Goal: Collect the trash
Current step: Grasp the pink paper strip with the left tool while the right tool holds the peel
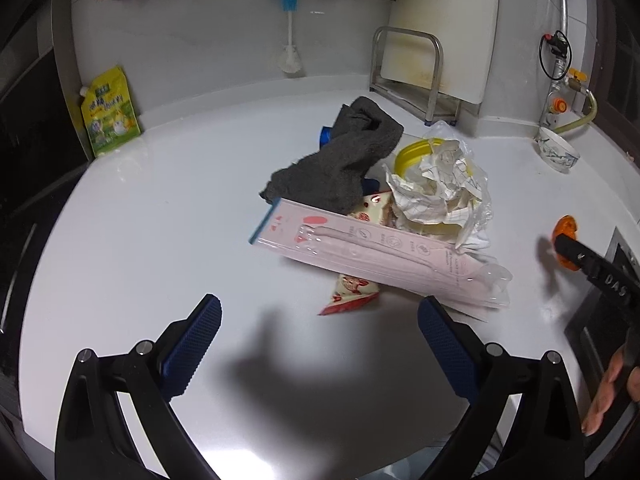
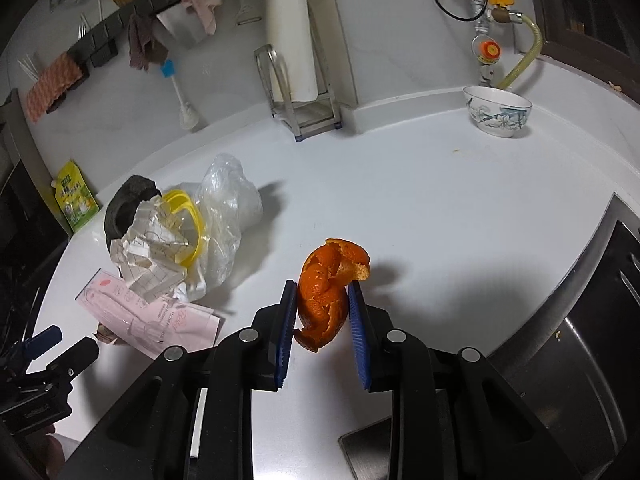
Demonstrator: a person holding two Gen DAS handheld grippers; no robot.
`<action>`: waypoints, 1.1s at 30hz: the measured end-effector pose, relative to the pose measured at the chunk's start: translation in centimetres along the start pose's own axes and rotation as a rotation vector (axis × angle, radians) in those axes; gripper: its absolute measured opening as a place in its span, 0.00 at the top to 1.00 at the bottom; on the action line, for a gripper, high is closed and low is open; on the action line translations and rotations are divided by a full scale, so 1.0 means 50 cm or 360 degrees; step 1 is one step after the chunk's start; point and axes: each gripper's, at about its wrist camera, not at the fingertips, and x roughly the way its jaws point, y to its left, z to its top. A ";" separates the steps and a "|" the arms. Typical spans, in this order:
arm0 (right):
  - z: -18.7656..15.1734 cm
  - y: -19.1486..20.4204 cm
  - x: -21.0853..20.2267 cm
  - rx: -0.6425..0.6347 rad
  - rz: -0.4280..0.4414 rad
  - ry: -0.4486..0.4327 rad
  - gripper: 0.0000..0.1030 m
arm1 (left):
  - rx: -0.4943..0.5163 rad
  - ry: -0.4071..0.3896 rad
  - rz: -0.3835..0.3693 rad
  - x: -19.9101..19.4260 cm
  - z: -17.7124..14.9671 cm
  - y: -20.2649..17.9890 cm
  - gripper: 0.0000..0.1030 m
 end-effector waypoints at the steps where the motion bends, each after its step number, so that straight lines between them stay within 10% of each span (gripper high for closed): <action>1: 0.001 -0.003 -0.004 0.0010 0.0013 -0.0009 0.76 | 0.0022 -0.0007 0.0013 0.000 -0.001 0.000 0.06; 19: -0.004 0.001 0.016 0.0034 0.0108 0.0043 0.76 | 0.0477 -0.0039 -0.0292 0.044 0.065 0.096 0.06; 33: -0.007 0.024 0.026 0.0028 0.0195 0.0077 0.76 | 0.1174 -0.0214 -0.0452 0.073 0.060 0.088 0.06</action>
